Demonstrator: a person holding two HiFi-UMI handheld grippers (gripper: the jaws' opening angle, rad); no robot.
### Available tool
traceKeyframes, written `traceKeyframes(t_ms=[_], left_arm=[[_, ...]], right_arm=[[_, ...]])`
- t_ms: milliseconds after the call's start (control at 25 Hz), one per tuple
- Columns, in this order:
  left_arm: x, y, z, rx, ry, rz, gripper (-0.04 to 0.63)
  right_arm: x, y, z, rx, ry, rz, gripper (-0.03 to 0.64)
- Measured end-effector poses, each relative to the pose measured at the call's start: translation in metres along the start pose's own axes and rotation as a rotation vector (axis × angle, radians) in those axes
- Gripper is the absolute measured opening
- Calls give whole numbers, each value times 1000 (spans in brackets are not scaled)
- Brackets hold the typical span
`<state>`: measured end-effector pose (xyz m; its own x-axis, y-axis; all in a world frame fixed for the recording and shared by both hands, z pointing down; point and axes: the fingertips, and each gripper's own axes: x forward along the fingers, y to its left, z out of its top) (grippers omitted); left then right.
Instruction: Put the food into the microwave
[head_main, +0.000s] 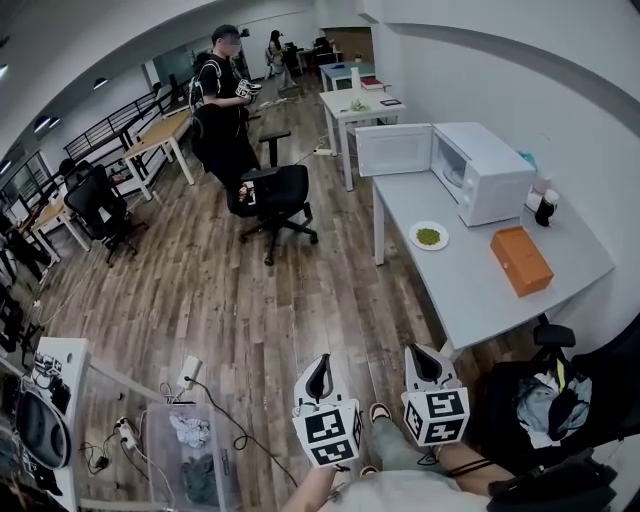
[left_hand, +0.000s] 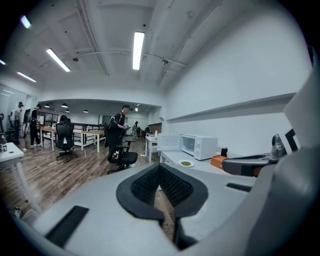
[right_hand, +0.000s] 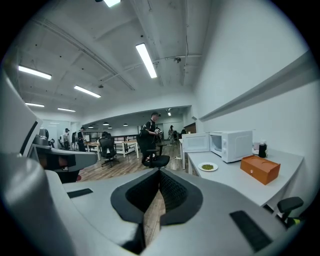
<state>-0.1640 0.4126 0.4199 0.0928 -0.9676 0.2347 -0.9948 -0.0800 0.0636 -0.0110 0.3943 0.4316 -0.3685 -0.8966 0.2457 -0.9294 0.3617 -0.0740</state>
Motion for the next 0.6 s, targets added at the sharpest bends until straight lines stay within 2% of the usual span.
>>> traceKeyframes(t_ms=[320,600], left_arm=[[51,6,10,8,11,-7,-2],[102,10,19,-19,41,-18,-2]], right_arm=[[49,-17,14,13,5,-5,17],[94,-35,27,16,17,-3,17]])
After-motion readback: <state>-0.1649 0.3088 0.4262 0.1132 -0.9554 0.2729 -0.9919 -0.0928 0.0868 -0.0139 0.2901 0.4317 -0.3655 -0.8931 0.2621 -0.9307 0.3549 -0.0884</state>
